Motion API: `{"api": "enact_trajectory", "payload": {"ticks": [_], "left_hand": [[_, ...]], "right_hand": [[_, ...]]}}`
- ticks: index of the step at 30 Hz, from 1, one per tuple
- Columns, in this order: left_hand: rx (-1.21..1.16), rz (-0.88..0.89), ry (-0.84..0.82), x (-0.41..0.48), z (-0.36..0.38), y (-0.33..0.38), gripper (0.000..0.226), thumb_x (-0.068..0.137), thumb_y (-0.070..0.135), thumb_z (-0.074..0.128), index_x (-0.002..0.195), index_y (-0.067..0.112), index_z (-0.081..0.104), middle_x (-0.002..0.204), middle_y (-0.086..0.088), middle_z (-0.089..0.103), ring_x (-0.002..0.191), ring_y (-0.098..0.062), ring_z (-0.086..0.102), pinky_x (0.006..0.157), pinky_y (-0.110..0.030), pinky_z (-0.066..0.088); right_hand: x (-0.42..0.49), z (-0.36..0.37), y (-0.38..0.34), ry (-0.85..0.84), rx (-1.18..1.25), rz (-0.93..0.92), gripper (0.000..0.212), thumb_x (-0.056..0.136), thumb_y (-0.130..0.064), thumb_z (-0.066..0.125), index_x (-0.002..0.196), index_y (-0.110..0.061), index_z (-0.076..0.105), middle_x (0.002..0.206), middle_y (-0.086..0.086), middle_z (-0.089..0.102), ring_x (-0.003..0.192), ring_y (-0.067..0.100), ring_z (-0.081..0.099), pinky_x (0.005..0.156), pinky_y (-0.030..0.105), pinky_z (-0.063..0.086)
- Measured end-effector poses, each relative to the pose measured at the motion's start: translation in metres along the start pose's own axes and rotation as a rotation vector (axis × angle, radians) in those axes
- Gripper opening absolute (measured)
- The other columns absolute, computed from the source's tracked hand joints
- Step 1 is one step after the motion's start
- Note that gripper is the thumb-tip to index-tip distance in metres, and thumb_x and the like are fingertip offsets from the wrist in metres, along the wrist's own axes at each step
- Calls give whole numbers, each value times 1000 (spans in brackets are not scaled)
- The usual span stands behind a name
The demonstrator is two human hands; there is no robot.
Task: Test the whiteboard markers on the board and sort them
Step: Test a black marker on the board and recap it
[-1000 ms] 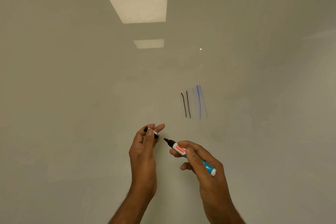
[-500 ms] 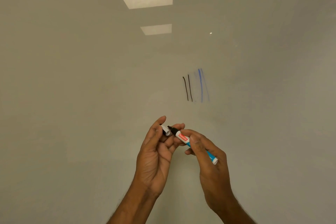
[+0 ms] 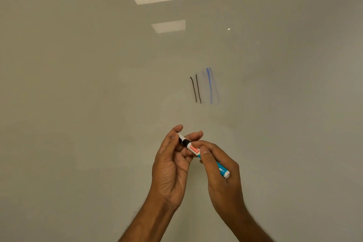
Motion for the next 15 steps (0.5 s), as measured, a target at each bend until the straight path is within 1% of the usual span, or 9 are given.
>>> {"api": "enact_trajectory", "payload": {"ticks": [4, 7, 9, 12, 15], "left_hand": [[-12, 37, 29, -8, 2, -3, 27, 107, 19, 42, 125, 8, 58, 116, -33, 68, 114, -39, 69, 90, -43, 60], [3, 56, 56, -16, 0, -5, 25, 107, 19, 43, 123, 9, 59, 110, -31, 70, 113, -39, 69, 86, -40, 61], [-6, 70, 79, -22, -3, -6, 24, 106, 18, 43, 122, 8, 59, 106, -27, 72, 114, -39, 69, 87, -40, 61], [-29, 92, 109, -31, -6, -6, 24, 105, 18, 44, 122, 9, 59, 106, -26, 71, 115, -40, 68, 91, -41, 60], [39, 75, 134, -43, -10, -6, 26, 105, 19, 45, 124, 9, 60, 106, -28, 71, 114, -40, 68, 95, -45, 58]], "right_hand": [[-2, -5, 2, 4, -18, 11, 28, 89, -28, 53, 104, -14, 72, 94, -9, 74, 97, 13, 69, 76, 17, 54], [-5, -7, 1, -21, -19, 21, 25, 89, -28, 53, 101, -17, 72, 91, -13, 73, 96, 9, 69, 75, 15, 53], [-8, -7, 2, -35, -10, 34, 23, 89, -28, 52, 98, -20, 72, 90, -14, 73, 96, 9, 68, 74, 15, 53], [-16, -5, 2, -44, 13, 49, 22, 88, -28, 53, 96, -21, 71, 87, -16, 73, 94, 7, 69, 72, 13, 52], [-25, -9, 7, -44, 44, 97, 21, 85, -31, 54, 95, -23, 71, 86, -18, 72, 92, 5, 68, 68, 12, 52]]}}
Point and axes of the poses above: each hand's wrist, its own x-axis towards the middle knuckle, its own z-axis out of the palm, y = z × x, the point moved 10 cm from there along x, towards the middle knuckle
